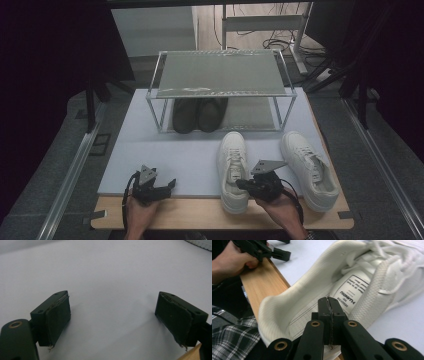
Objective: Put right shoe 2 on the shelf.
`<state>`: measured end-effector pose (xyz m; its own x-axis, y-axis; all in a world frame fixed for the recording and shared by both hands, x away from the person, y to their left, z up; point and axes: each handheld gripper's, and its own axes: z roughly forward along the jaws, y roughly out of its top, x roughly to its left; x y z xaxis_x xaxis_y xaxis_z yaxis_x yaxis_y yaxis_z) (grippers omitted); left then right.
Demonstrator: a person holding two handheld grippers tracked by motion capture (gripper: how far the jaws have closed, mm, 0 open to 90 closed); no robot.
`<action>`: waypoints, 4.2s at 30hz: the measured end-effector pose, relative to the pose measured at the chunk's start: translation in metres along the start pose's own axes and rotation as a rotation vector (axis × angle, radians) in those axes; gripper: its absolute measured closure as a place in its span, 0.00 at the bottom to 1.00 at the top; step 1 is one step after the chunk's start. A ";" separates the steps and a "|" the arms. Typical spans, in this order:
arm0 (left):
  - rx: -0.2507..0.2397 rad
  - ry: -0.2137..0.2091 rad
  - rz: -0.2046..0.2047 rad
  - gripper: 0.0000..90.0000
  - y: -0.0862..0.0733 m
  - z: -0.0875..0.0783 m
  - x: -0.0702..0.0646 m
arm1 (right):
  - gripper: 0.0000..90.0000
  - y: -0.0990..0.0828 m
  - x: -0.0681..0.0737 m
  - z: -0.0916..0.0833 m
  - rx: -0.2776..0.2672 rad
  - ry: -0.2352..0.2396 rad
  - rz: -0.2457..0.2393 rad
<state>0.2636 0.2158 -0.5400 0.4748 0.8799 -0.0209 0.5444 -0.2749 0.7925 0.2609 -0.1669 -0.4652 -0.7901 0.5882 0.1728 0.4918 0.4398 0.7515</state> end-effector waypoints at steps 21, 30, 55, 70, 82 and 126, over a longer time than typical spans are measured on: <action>0.001 0.002 0.000 0.14 0.000 0.000 0.000 | 0.90 -0.006 -0.021 -0.031 0.024 -0.053 0.059; 0.001 0.003 0.000 0.14 0.000 0.000 0.000 | 0.78 0.001 -0.026 -0.052 0.006 -0.088 0.096; 0.001 0.003 0.000 0.14 0.000 0.000 0.000 | 0.85 0.007 -0.043 -0.022 0.057 -0.106 0.139; 0.001 0.003 0.000 0.14 0.000 0.000 0.000 | 0.91 0.006 -0.055 -0.025 -0.001 0.004 0.309; 0.001 0.003 -0.001 0.14 0.000 0.000 0.000 | 0.91 0.013 -0.059 -0.028 -0.060 0.078 0.384; -0.001 0.002 0.000 0.14 0.000 0.000 0.000 | 0.91 0.093 -0.065 -0.065 -0.256 0.237 0.484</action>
<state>0.2640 0.2157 -0.5401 0.4733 0.8807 -0.0194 0.5434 -0.2746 0.7933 0.3341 -0.2086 -0.3650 -0.5725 0.5003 0.6496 0.7360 -0.0356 0.6761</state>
